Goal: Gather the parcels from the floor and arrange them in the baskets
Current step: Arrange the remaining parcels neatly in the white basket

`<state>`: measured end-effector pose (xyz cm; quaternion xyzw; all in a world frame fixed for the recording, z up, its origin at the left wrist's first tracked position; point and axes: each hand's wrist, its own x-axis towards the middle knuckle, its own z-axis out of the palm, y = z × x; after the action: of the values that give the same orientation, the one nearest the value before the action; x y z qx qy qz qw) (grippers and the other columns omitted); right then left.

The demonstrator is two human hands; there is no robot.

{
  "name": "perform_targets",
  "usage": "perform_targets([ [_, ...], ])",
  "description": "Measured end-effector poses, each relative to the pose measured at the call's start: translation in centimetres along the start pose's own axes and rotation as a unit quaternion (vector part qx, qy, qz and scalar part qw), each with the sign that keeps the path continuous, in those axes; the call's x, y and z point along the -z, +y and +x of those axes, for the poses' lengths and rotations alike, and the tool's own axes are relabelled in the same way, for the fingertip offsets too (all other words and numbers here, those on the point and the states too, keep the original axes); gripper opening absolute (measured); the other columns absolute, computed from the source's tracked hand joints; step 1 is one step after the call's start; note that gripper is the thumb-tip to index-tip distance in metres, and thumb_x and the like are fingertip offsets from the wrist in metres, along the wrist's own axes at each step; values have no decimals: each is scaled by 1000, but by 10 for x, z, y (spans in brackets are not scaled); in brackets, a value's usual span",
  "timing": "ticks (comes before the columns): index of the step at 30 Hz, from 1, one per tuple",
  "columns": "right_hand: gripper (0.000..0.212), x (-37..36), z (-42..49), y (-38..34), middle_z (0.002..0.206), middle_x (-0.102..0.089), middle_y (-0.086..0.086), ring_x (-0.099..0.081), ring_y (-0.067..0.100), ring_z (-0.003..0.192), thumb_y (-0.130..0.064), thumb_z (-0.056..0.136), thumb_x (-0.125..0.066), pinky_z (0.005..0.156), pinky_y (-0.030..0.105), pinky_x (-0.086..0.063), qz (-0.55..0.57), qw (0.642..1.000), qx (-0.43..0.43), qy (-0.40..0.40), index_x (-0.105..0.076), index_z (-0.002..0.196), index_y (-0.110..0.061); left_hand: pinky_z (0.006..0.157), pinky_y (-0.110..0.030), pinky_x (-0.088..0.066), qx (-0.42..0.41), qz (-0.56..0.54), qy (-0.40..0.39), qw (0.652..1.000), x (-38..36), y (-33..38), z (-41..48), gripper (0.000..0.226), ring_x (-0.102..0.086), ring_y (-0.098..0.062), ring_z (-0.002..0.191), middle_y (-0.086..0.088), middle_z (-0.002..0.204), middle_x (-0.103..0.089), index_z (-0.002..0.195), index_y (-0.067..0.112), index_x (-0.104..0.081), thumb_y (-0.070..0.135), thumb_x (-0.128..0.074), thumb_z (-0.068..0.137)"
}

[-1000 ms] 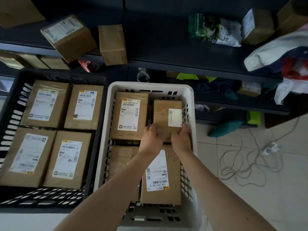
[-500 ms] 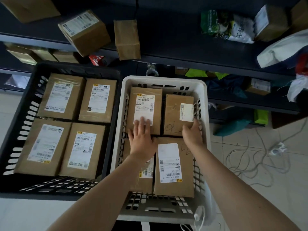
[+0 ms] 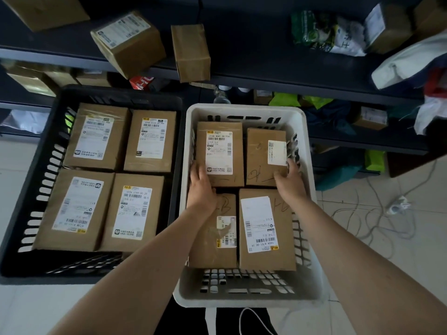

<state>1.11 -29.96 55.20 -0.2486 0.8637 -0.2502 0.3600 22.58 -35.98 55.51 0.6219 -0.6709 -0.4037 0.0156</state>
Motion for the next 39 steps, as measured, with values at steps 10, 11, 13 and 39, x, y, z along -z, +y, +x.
perform_targets([
  [10, 62, -4, 2, 11, 159, -30, 3, -52, 22, 120, -15, 102, -49, 64, 19, -43, -21, 999, 31, -2, -22, 155, -31, 105, -38, -39, -15, -57, -12, 998, 3, 10, 13, 36, -32, -35, 141, -10, 162, 4, 138, 21, -35, 23, -40, 102],
  [11, 61, -4, 3, 12, 159, -29, 3, -50, 23, 126, -14, 102, -48, 61, 16, -40, -24, 999, 31, -3, -23, 155, -31, 106, -38, -38, -20, -42, -8, 999, 3, 10, 13, 34, -33, -35, 140, -11, 162, 4, 136, 18, -36, 21, -41, 103],
  [13, 61, -3, 5, 14, 160, -27, 2, -44, 23, 134, -14, 102, -48, 65, 12, -38, -22, 999, 29, -10, -23, 155, -32, 108, -38, -37, -30, -18, -10, 999, 4, 10, 14, 32, -34, -35, 140, -12, 162, 5, 134, 15, -36, 19, -42, 103],
  [39, 66, -14, -77, 47, 153, -40, 10, -45, 33, 134, -42, 102, -43, 103, 43, -41, 30, 999, -27, 30, -15, 156, -19, 115, -55, -25, 119, 8, -65, 991, -34, -24, -116, 98, 0, -31, 148, -6, 160, 10, 154, 21, 1, 33, -69, 86],
])
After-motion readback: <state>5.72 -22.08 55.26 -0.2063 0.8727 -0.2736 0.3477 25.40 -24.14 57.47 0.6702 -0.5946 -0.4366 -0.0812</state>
